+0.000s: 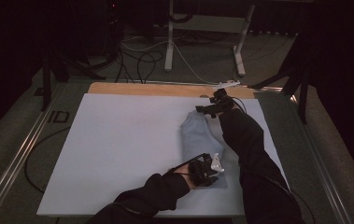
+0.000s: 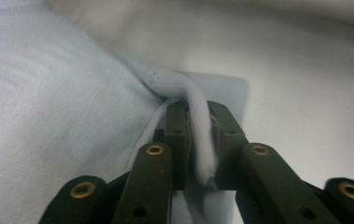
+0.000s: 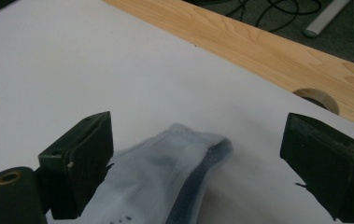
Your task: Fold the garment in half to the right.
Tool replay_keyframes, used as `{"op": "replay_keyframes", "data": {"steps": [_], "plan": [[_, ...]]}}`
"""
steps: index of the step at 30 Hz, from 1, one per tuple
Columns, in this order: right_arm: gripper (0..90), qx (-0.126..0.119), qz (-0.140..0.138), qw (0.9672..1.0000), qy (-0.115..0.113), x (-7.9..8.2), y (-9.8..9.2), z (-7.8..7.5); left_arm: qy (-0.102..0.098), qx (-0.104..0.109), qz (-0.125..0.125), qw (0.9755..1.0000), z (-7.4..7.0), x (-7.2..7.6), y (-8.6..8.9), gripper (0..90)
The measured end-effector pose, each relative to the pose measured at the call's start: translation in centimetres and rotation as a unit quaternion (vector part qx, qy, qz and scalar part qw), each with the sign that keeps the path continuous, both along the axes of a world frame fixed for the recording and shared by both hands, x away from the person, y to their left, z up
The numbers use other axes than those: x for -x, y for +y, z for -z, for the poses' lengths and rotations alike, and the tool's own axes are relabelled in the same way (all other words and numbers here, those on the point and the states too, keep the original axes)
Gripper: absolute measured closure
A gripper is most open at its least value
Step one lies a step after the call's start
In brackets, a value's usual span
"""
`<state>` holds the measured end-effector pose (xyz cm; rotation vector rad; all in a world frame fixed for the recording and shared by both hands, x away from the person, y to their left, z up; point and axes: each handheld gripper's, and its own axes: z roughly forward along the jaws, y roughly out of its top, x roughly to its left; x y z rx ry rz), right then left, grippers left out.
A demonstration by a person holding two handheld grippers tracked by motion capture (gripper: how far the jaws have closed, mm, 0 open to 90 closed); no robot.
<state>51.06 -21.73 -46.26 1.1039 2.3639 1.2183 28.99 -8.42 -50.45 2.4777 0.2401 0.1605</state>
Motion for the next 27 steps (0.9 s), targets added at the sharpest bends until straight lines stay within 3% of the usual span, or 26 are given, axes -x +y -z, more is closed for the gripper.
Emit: {"op": "replay_keyframes", "data": {"steps": [2, 9, 19, 23, 27], "plan": [[9.7, -0.004, -0.001, 1.0, 0.0, 0.1, 0.0, -0.1, 0.006, 0.005, 0.001, 1.0, 0.0, 0.1, -0.3, 76.2], [9.7, -0.008, -0.006, 1.0, 0.0, 0.6, -0.2, 0.1, 0.005, 0.01, 0.012, 0.9999, -0.4, 0.4, -0.3, 51.4], [9.7, -0.015, -0.004, 0.9999, -0.005, 0.8, -0.5, -0.2, -0.003, 0.032, 0.026, 0.9992, -2.4, 0.7, 0.8, 37.3], [9.7, -0.012, -0.005, 0.9999, -0.009, 1.0, -0.4, -0.5, 0.002, 0.037, 0.03, 0.9989, -3.0, 0.7, 1.6, 29.5], [9.7, -0.01, -0.008, 0.9999, -0.009, 1.2, -0.2, -0.7, 0.018, 0.057, 0.041, 0.9973, -3.4, 0.5, 2.5, 19.3]]}}
